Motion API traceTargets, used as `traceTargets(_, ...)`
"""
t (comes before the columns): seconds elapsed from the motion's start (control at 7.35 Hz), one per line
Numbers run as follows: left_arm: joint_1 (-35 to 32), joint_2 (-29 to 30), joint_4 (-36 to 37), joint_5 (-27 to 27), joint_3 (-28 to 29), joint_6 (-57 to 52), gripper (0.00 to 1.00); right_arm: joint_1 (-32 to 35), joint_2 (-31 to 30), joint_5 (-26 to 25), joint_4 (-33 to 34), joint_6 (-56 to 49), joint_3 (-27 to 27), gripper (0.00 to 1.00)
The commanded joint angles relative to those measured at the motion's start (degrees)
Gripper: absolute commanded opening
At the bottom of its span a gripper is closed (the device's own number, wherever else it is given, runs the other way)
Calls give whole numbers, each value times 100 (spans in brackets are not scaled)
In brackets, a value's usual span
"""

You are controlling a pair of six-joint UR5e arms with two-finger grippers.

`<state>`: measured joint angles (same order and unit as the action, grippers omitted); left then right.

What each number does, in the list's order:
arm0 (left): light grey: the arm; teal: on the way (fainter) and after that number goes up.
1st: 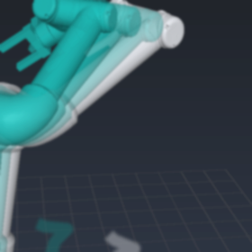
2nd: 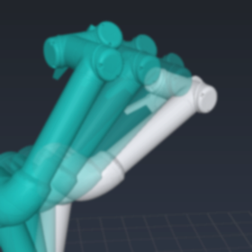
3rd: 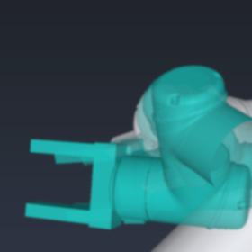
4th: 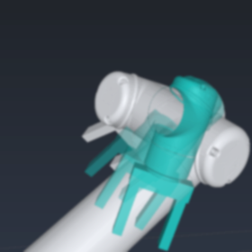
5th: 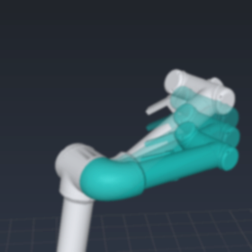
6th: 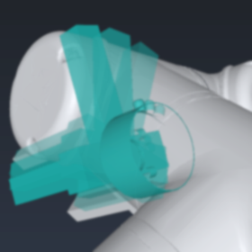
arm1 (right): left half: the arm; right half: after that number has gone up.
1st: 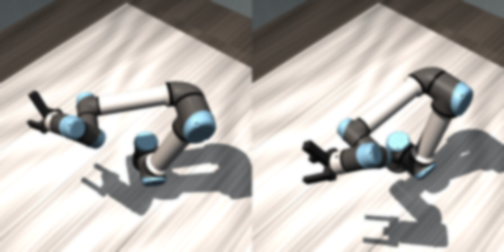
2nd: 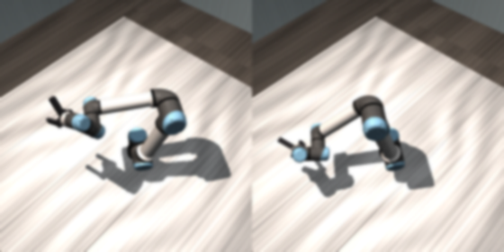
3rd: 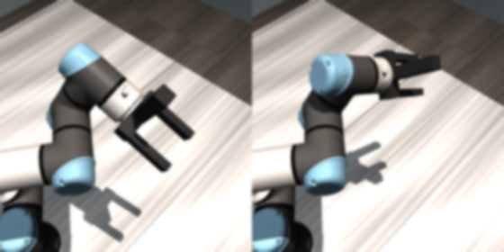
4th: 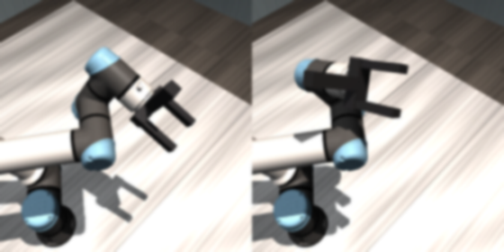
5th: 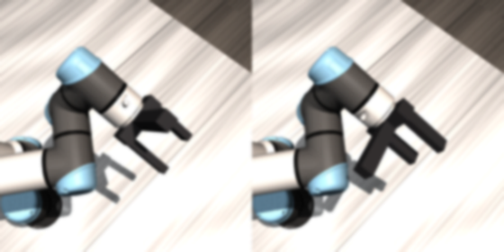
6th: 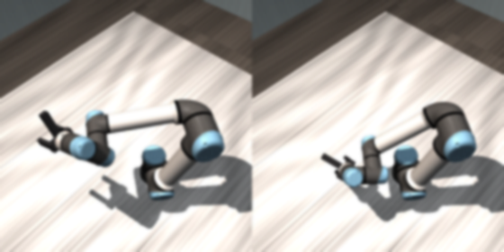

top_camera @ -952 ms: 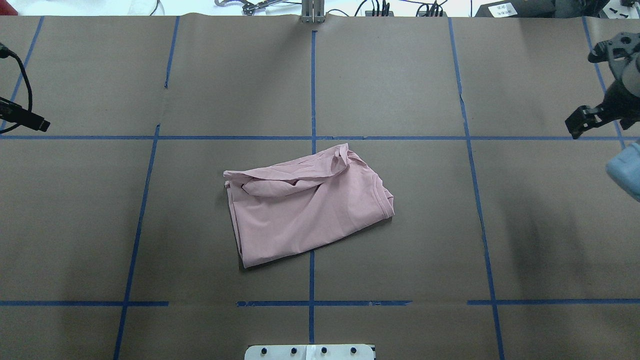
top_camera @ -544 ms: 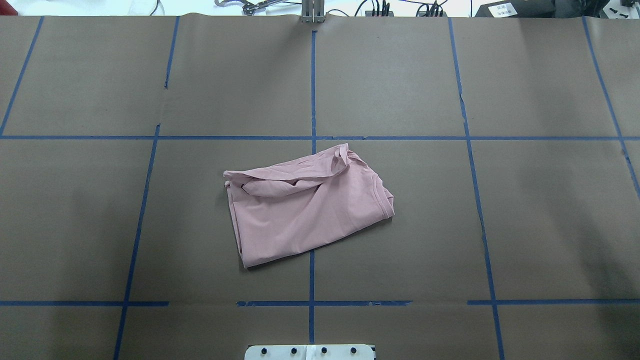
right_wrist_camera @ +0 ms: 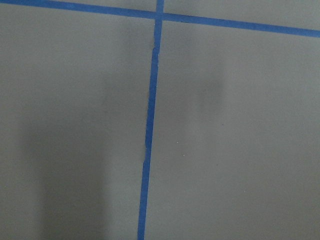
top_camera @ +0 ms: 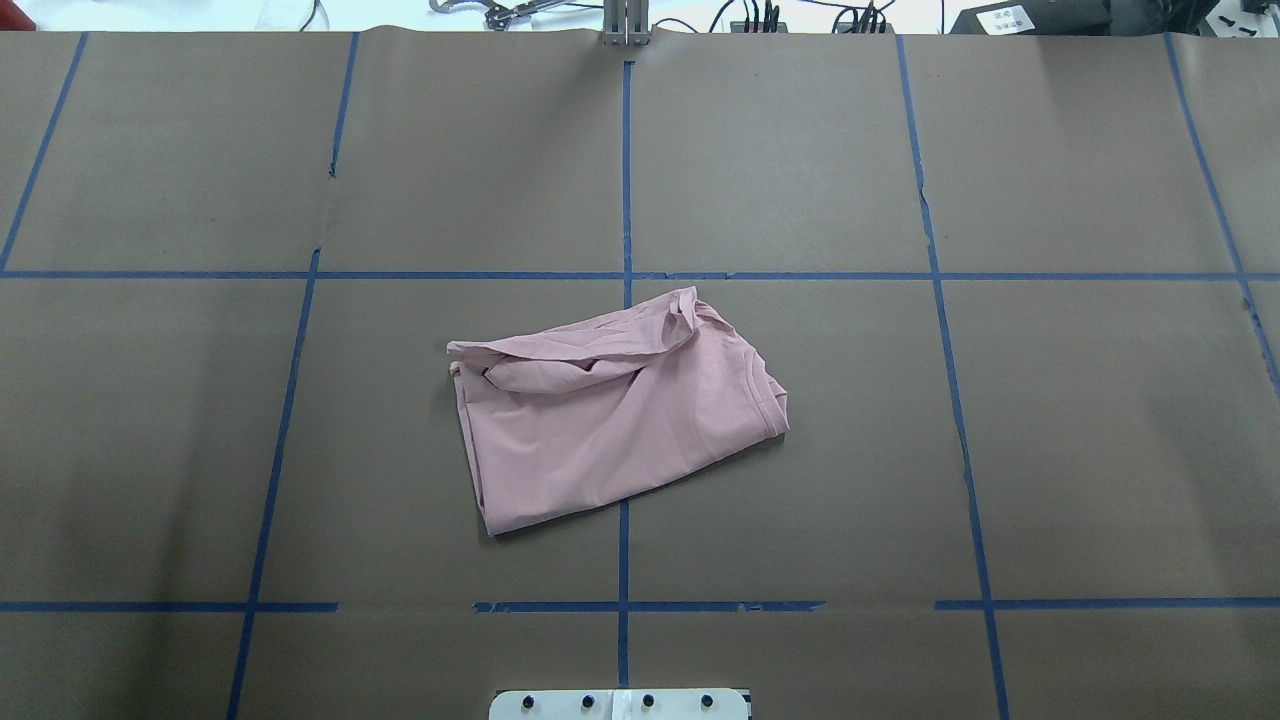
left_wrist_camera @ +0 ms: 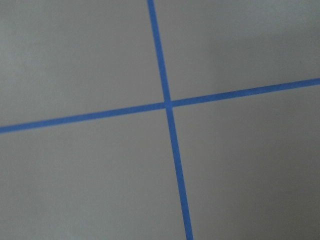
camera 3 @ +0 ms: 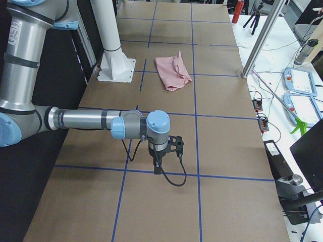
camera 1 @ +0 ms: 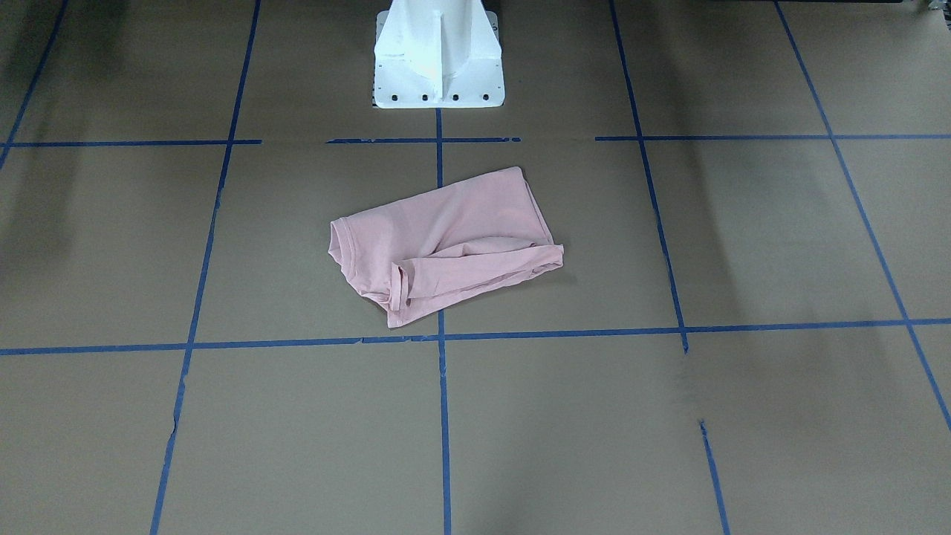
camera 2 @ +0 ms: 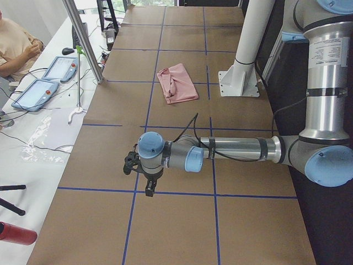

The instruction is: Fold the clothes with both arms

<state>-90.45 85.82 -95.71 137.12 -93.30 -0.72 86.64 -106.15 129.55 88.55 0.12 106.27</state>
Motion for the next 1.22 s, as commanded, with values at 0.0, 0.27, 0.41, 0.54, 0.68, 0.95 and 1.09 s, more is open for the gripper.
traceTargets(0.0, -655, -275, 306, -9, -554, -43, 100, 38, 32, 27, -13, -21, -89, 100)
traceTargets(0.27, -675, -505, 263, -80, -759, -78, 100, 38, 33, 53, -13, -21, -89, 100)
traceTargets(0.41, -667, -523, 254, -132, -778, -78, 100, 38, 33, 62, -13, -21, -80, 100)
traceTargets(0.54, -632, -514, 254, -289, -760, -69, 100, 38, 33, 88, -13, -21, -63, 100)
traceTargets(0.68, -623, -540, 263, -308, -760, -69, 100, 38, 33, 114, -13, -21, -54, 100)
traceTargets(0.95, -623, -532, 237, -317, -761, -69, 100, 38, 24, 115, -13, -29, -45, 100)
traceTargets(1.09, -623, -540, 219, -343, -769, -78, 100, 38, 24, 115, -13, -29, -45, 100)
